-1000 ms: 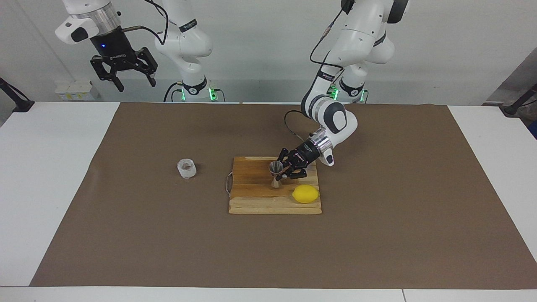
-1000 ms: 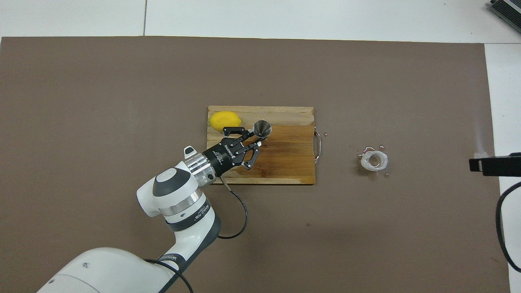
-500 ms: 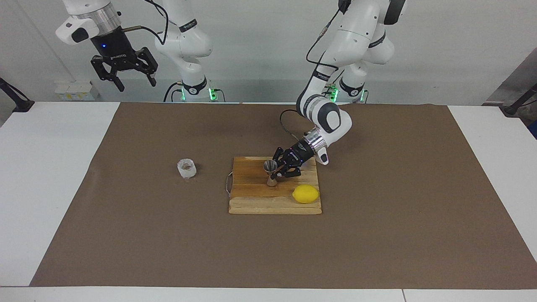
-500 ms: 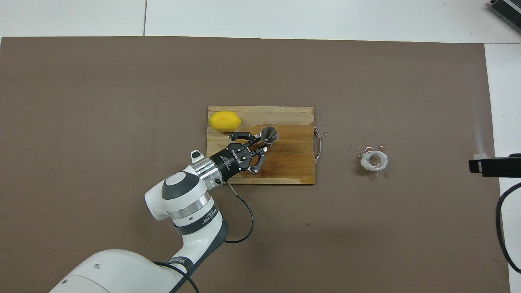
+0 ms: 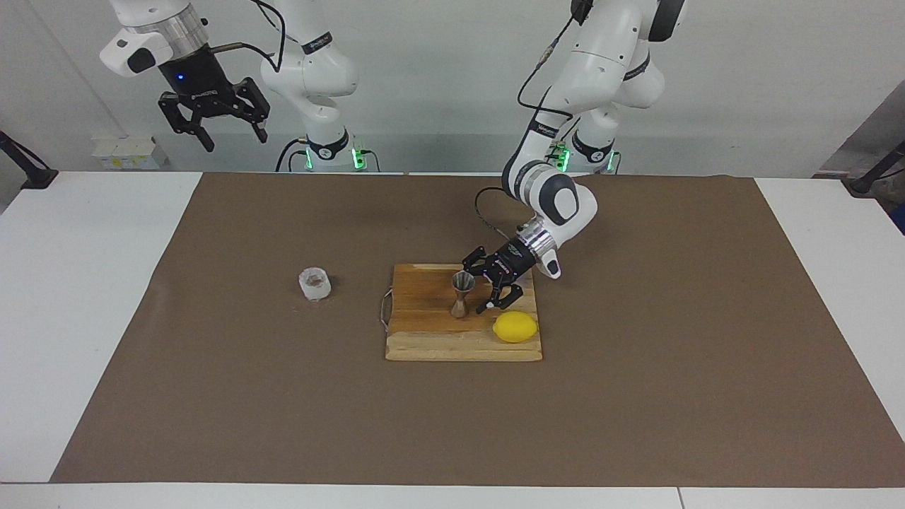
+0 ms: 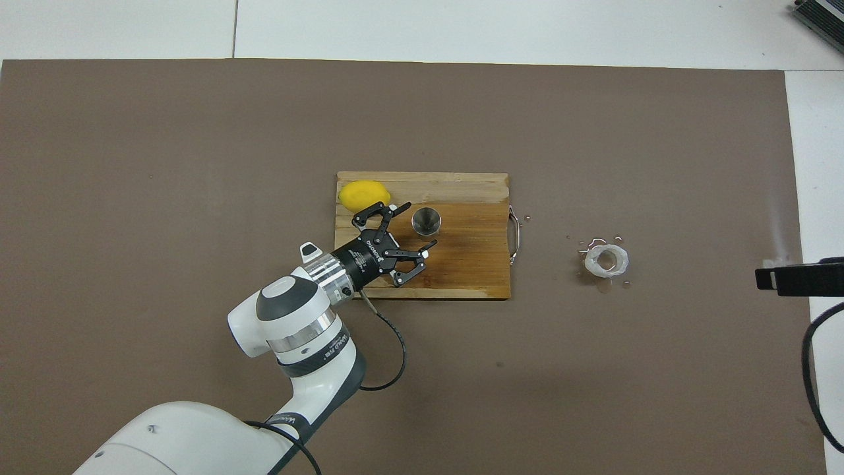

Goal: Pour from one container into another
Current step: 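Set the metal cup down on the board and open the left gripper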

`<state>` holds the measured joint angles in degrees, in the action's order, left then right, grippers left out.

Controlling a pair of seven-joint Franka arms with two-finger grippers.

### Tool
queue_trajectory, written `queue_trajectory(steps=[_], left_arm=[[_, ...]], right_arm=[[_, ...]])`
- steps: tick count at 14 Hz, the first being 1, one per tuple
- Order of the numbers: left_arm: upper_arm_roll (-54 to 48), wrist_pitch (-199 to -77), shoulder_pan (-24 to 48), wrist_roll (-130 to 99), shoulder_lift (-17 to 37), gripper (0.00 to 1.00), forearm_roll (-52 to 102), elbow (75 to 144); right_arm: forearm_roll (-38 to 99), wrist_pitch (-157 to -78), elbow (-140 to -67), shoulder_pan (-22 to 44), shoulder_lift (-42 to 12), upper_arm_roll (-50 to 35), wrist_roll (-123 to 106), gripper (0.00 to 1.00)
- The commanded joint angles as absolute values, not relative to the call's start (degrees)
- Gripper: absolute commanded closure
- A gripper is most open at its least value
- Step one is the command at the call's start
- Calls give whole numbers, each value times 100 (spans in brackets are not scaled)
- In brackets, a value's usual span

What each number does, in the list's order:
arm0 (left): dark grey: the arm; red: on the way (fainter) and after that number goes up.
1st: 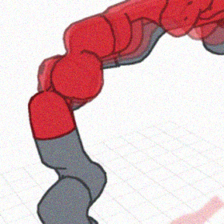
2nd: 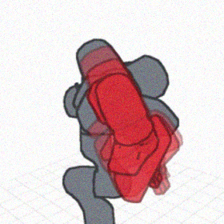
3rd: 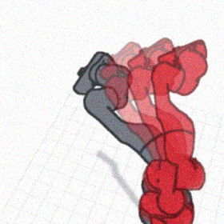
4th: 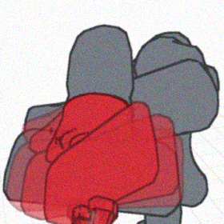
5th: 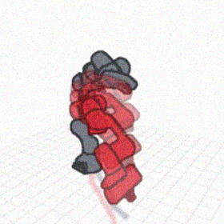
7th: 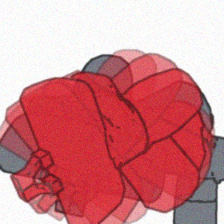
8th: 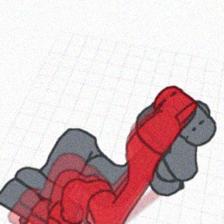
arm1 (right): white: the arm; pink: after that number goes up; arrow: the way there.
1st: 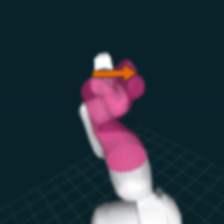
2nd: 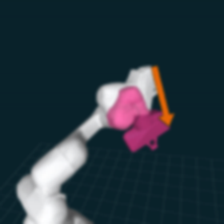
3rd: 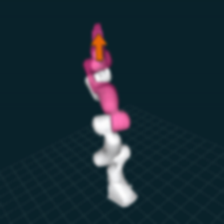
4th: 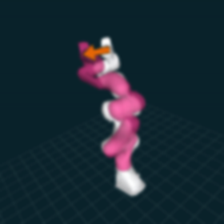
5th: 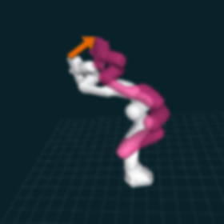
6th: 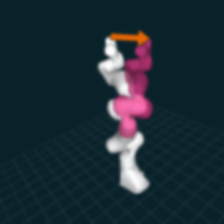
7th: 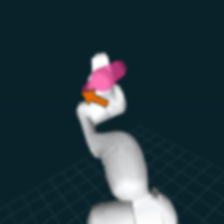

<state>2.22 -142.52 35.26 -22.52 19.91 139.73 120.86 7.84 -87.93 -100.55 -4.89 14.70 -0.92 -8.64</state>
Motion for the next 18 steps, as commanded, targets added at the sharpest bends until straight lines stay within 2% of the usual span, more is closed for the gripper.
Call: queue_trajectory(steps=[1,3,6,12,16,18], left_arm=[[202,-15009,3542,-2136,1715,0,13661,12041],[176,-15441,3594,-2171,1539,0,13151,12041],[176,-15715,3621,-2180,1328,0,12377,12076],[211,-15645,3542,-2180,871,0,10892,12419],[229,-15198,2990,-2180,493,0,9777,12717],[237,-14864,2630,-2188,466,0,8969,12718]], right_arm=[[905,-8553,-10046,-536,1529,-114,-1098,0],[914,-8543,-10116,-527,1582,-123,-1326,0],[975,-8657,-10484,-527,1670,-114,-2859,0],[1011,-9648,-11380,-597,1740,-106,-5462,0],[1669,-10781,-12057,-853,1565,-44,-7213,0],[2202,-10916,-12181,-922,1390,-44,-7547,0]])
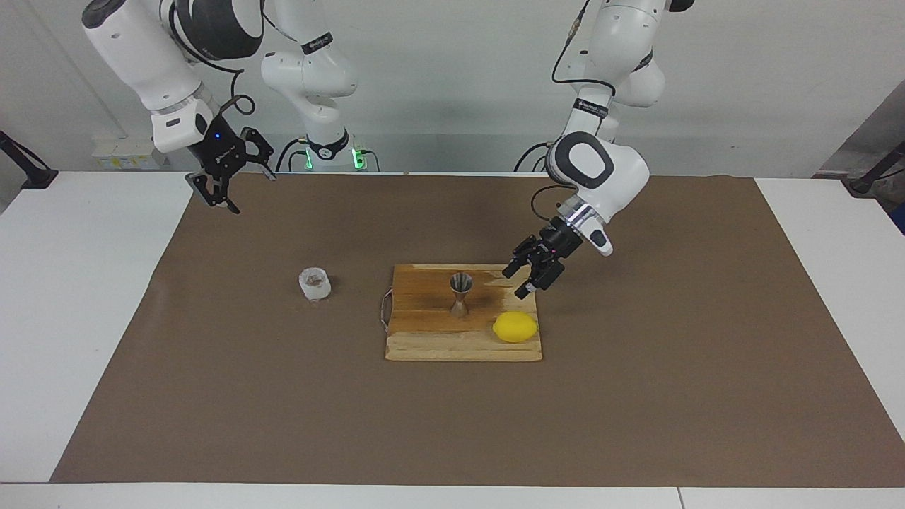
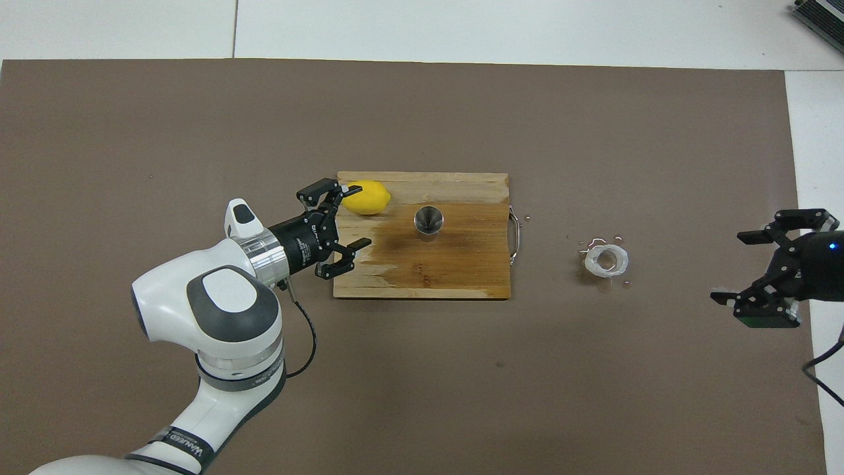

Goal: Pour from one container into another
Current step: 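Withdraw the left gripper while the right gripper reaches the white cup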

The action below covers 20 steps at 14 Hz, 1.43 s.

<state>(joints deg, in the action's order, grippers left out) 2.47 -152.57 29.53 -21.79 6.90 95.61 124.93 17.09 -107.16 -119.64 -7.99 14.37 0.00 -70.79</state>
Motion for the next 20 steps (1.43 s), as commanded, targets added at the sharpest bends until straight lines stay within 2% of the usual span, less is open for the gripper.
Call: queue_trajectory(steps=[1,3,5,7,10,13,15,17,20], left_arm=[[246,-14653,2402,-2180,448,0,8539,12718],[255,-13944,1919,-2180,448,0,7145,12587],[255,-13056,1382,-2171,457,0,5580,12175],[255,-12221,925,-2136,518,0,4138,11614],[255,-11131,729,-2145,545,0,2178,10839],[255,-10565,738,-2101,414,0,1242,10363],[246,-10389,791,-1979,229,0,793,10257],[246,-10310,782,-1270,36,0,659,10222],[246,-9784,756,-381,-96,0,511,9976]], right_arm=[[2580,-10951,-12182,-1001,1154,-44,-8089,0],[3065,-11135,-12164,-1238,600,-44,-9214,0],[3740,-11250,-12138,-1396,-67,-44,-10470,0],[4086,-11687,-12103,-1450,-481,-44,-11430,0],[4807,-11454,-12093,-1512,-861,-44,-12286,0],[4816,-11057,-12383,-1573,-826,-44,-12331,0],[4973,-10951,-12384,-1635,-1132,-53,-12575,0],[5674,-11039,-12375,-1617,-1685,-53,-13425,0],[5933,-11145,-12384,-1547,-1845,-53,-13824,0]])
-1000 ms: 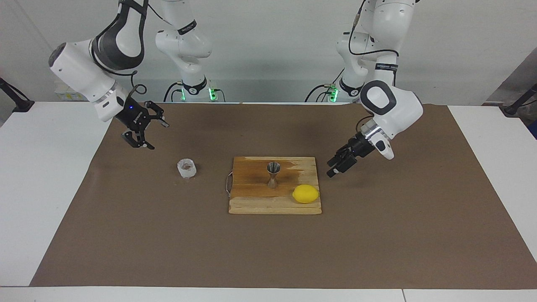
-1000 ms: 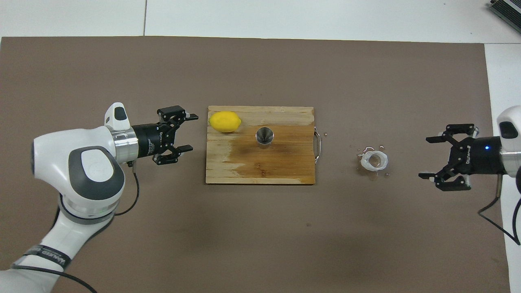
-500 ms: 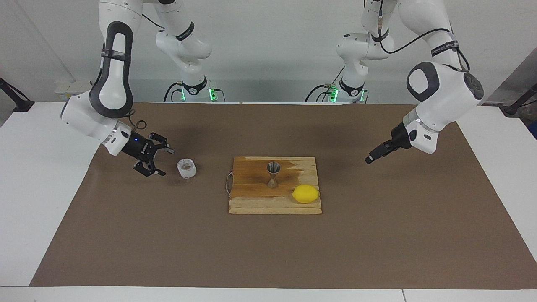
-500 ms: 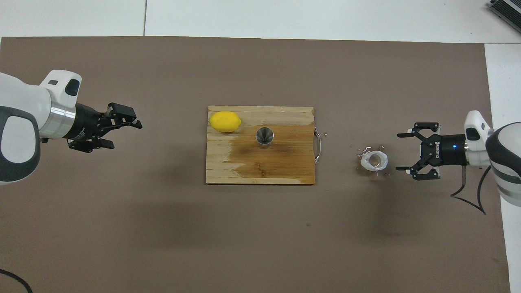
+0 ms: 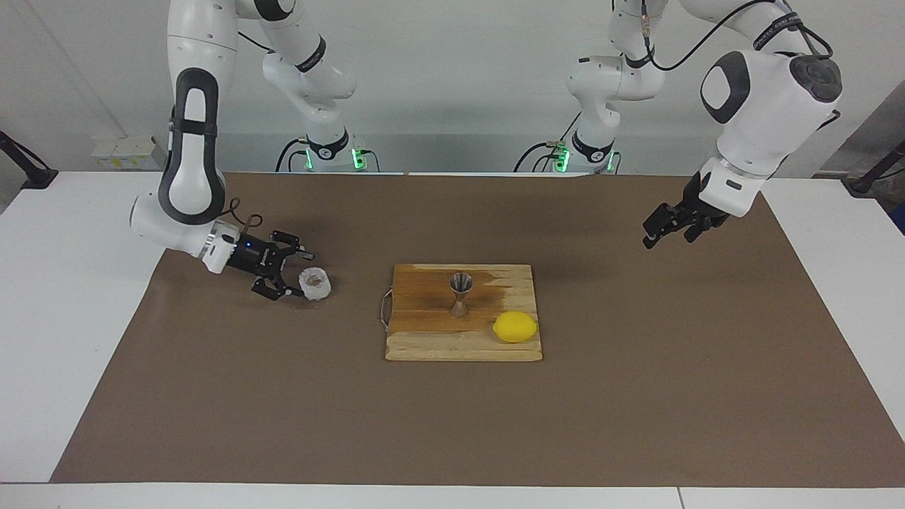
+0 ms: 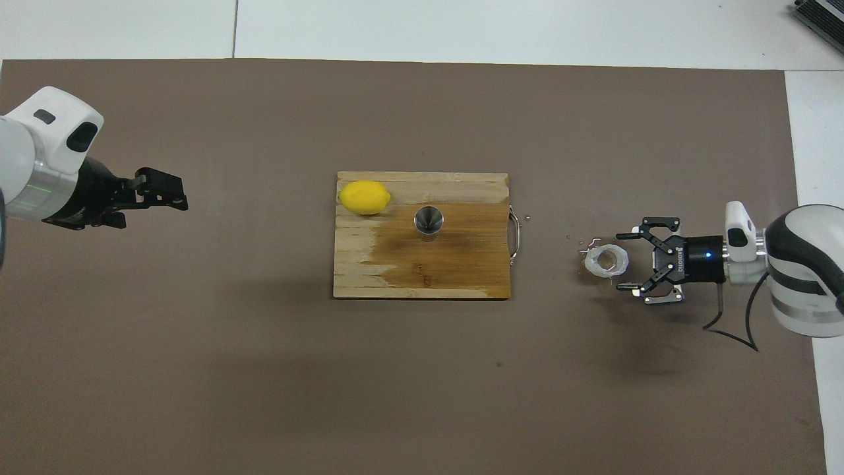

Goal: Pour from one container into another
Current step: 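Withdraw the left gripper while the right gripper reaches the white cup, then grasp the white cup with the right gripper and lift it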

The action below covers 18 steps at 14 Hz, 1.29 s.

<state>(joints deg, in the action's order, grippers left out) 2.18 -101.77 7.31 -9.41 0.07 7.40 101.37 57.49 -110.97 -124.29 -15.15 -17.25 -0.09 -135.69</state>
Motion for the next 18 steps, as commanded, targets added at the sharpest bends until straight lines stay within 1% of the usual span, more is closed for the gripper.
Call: queue_trajectory(steps=[1,4,6,7,8,9,10,11,12,14,15,16,18], left_arm=[[246,-9617,773,14,-131,0,362,9871],[237,-9404,791,466,-342,0,290,9817],[229,-9177,765,571,-387,0,290,9800],[246,-9089,791,711,-404,0,281,9800],[246,-9070,791,816,-430,0,281,9800],[246,-9062,800,835,-439,0,281,9800],[237,-9062,809,852,-466,0,229,9791],[194,-9088,826,861,-466,0,37,9782],[167,-9097,835,879,-457,0,-95,9739],[149,-9105,826,1054,-457,0,-88,9721],[149,-9140,826,1081,-466,0,-88,9721],[149,-9167,826,1064,-466,0,-88,9721],[149,-9141,817,1046,-475,0,-79,9747]], right_arm=[[5933,-11162,-12392,-1538,-1889,-44,-13973,0],[5933,-11259,-12384,-1485,-1916,-44,-14159,0],[5941,-11224,-12384,-1459,-1916,-61,-14159,31],[5950,-11232,-12375,-1433,-1916,-62,-14159,39],[5950,-11224,-12375,-1433,-1916,-53,-14159,51],[5950,-11198,-12375,-1433,-1916,-53,-14159,64],[5950,-11171,-12366,-1441,-1916,-53,-14159,75],[5959,-11145,-12340,-1441,-1899,-70,-14133,81],[5968,-11136,-12253,-1433,-1872,-105,-14098,85],[5959,-11127,-12103,-1424,-1724,-288,-13547,85],[5950,-11205,-12076,-1415,-1523,-412,-13092,85],[5907,-11302,-12007,-1250,-1355,-517,-12495,85],[5714,-11836,-11830,-592,-1205,-527,-11483,85]])
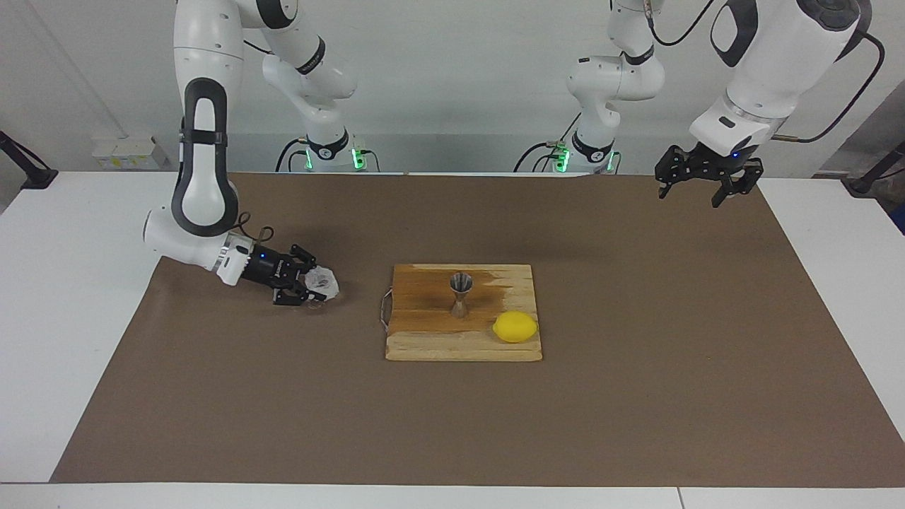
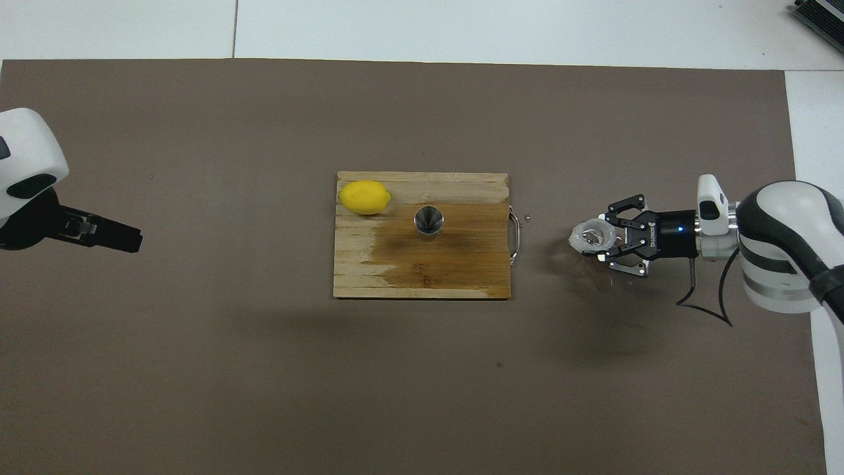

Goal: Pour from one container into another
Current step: 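Grasp the white cup with the right gripper and lift it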

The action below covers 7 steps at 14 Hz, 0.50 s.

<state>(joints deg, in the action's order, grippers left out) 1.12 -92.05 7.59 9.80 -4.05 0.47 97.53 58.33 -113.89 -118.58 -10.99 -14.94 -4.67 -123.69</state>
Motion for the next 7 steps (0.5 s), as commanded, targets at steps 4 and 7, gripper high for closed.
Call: queue_trajectory(steps=[4,7], left_arm=[[149,-9149,782,1046,-501,0,-79,9782],[176,-9149,747,1037,-501,0,-79,9782]], right_arm=[[5643,-12330,-11295,323,-1222,-536,-9778,84],[4592,-12647,-10830,868,-1248,-545,-8610,84]])
